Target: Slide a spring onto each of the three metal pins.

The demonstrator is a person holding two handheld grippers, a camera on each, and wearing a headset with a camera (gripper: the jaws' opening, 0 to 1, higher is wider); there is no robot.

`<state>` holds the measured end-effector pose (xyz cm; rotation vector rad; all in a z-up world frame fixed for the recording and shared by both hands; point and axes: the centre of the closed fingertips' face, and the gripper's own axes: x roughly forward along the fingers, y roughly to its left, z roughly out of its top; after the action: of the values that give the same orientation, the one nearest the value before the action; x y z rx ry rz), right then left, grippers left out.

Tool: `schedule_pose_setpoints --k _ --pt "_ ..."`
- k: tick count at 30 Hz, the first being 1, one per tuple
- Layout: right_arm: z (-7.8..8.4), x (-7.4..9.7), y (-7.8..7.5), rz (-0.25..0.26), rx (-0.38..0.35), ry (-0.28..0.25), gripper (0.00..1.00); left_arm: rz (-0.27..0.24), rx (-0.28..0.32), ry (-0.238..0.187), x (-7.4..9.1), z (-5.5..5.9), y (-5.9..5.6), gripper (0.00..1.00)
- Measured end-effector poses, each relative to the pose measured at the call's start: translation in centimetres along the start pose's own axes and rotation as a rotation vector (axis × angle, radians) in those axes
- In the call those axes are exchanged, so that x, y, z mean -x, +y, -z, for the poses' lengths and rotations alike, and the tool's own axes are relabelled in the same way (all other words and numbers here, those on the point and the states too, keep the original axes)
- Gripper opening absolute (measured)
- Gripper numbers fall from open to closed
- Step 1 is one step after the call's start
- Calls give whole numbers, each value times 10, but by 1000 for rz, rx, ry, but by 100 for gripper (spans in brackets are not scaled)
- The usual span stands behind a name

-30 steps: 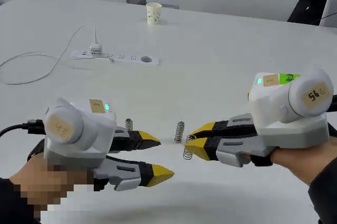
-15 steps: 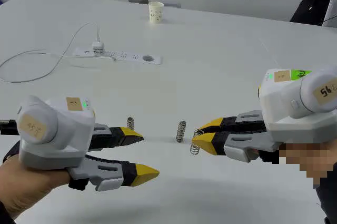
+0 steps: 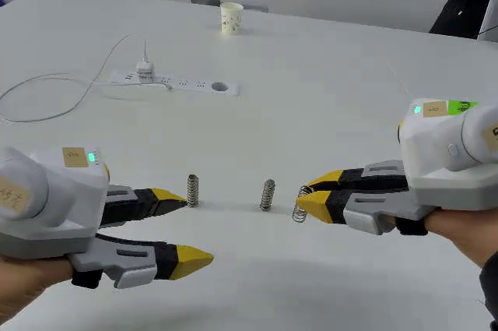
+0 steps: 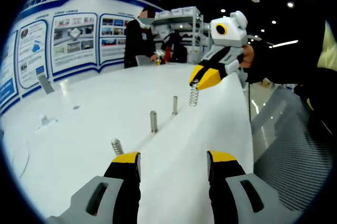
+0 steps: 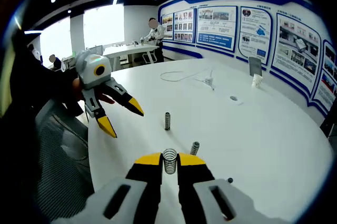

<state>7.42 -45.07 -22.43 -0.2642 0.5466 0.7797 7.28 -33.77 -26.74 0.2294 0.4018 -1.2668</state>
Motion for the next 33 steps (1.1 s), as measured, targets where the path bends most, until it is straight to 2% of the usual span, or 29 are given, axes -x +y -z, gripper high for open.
schedule_pose_setpoints --k 5,16,33 --pt "-1 3 -6 15 -6 -5 12 -19 15 -8 5 2 3 52" --pt "-1 15 -27 66 -20 -17 12 -28 38 -12 6 6 0 54" --pt "2 28 -65 167 -43 -29 12 -37 51 -20 6 7 0 55"
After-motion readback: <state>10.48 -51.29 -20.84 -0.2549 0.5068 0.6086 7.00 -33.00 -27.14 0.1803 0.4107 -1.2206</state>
